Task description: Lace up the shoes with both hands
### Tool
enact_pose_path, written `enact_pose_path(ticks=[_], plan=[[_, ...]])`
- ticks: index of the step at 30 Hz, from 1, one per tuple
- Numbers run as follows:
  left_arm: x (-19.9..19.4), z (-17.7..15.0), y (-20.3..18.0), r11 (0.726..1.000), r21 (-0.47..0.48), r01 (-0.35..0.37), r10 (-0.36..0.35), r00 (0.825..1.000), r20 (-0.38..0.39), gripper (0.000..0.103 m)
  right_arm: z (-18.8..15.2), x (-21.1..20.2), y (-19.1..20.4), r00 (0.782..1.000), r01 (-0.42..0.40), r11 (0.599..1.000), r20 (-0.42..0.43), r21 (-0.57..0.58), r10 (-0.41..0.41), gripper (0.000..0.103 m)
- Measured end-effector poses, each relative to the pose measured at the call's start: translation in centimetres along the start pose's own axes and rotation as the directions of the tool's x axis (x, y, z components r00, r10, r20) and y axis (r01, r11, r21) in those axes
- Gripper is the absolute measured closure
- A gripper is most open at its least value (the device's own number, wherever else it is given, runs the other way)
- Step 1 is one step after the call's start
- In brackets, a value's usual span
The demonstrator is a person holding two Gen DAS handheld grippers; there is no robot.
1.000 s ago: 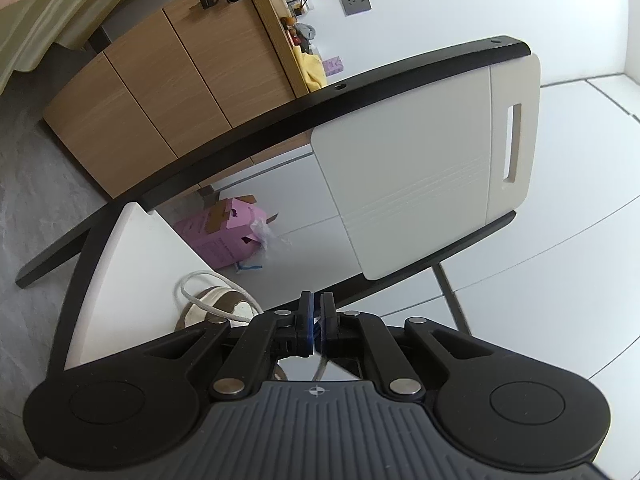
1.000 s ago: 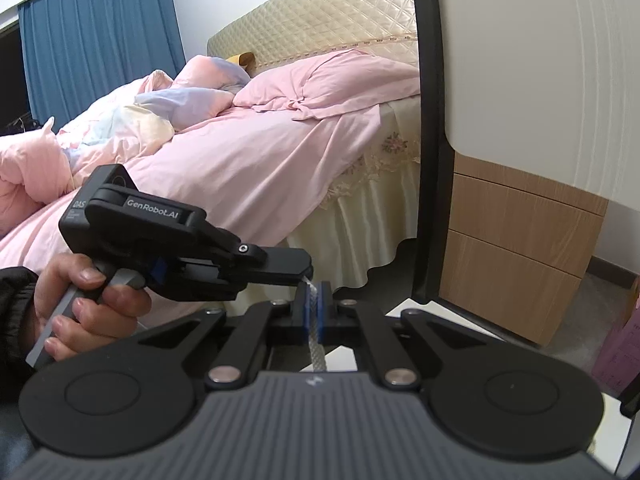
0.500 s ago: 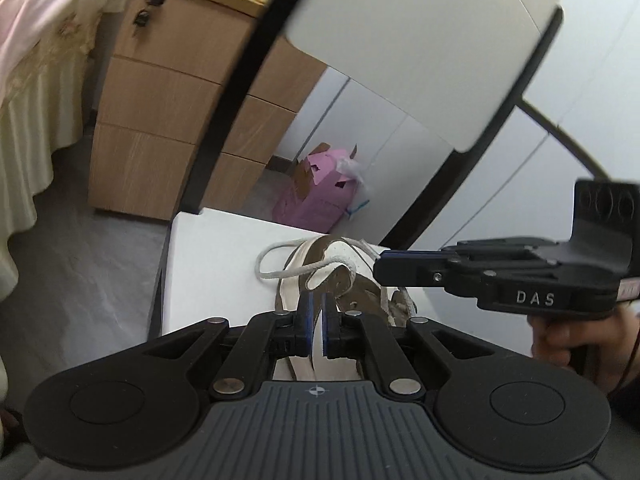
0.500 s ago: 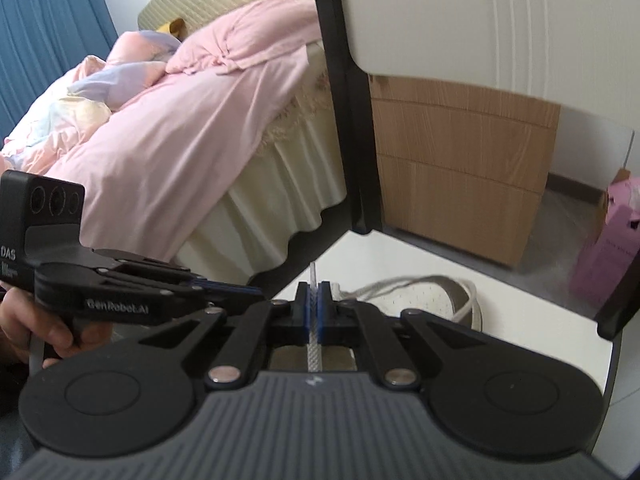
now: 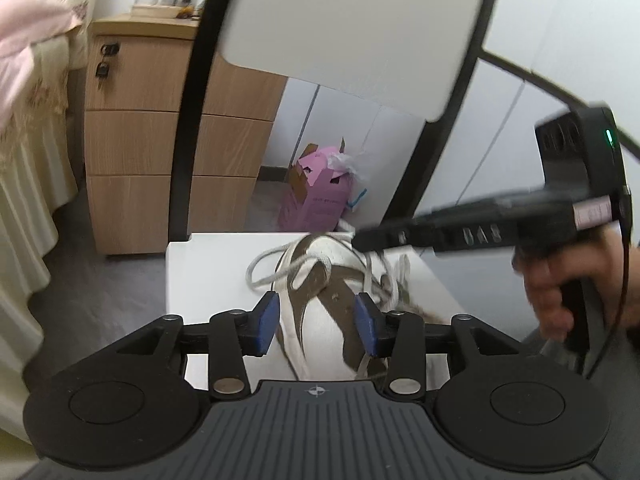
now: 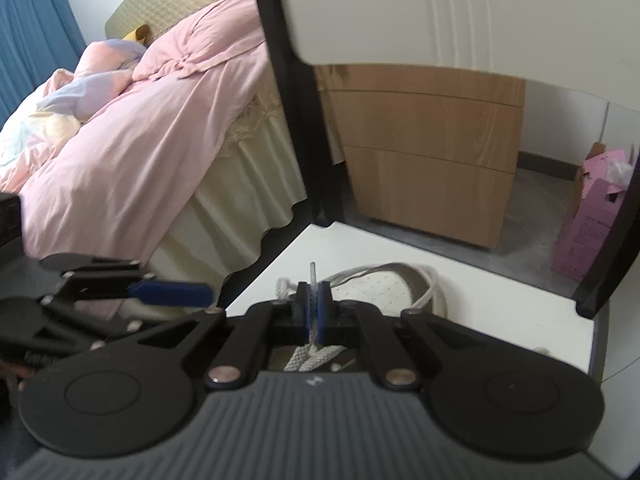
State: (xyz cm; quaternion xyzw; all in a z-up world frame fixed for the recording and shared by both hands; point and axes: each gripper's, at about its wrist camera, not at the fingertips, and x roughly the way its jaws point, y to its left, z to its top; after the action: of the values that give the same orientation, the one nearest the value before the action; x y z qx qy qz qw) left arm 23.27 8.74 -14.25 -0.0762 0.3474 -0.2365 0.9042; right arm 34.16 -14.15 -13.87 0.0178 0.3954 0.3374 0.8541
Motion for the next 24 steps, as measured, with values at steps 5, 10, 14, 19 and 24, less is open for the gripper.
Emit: enact_pose_path(ticks=[5,10,14,19,24], plan=[[-0.9,-0.5,-0.7,0.999,0.047,-0.009,0.009,1.000,-0.011,0.057,0.1,-0.4,-0.3,0.998,0.023,1.000,0.058,0.007,-0.024,0.099],[-1.4,-0.9,-1.5,0.997,0.074,0.035,-0.035,0.999,-0.011,0.048,0.1,-0.4,0.2,0.997,-0.009,1.000,0.071,-0.011,0.009,0.099],[-0.7,-1.6,-3.1,0.990,0.142,0.000,0.004,0.999,-0.032,0.048,0.0,-0.1,0.4,0.998,-0.022,1.000,0.057,-0.001,0.022,0.099],[0.9,-2.3,-3.7,0.982,0.167,-0.088,0.101,0.992,-0.072,0.076,-0.1,-0.1,0.7,0.998,-0.021,1.000,0.053,-0.013,0.022,0.098],[1.1,-2.7,-4.1,0.974,0.171,-0.146,0.160,0.985,-0.071,0.094,-0.2,-0.2,1.0,0.999,-0.020,0.999,0.050,-0.036,0.022,0.098]])
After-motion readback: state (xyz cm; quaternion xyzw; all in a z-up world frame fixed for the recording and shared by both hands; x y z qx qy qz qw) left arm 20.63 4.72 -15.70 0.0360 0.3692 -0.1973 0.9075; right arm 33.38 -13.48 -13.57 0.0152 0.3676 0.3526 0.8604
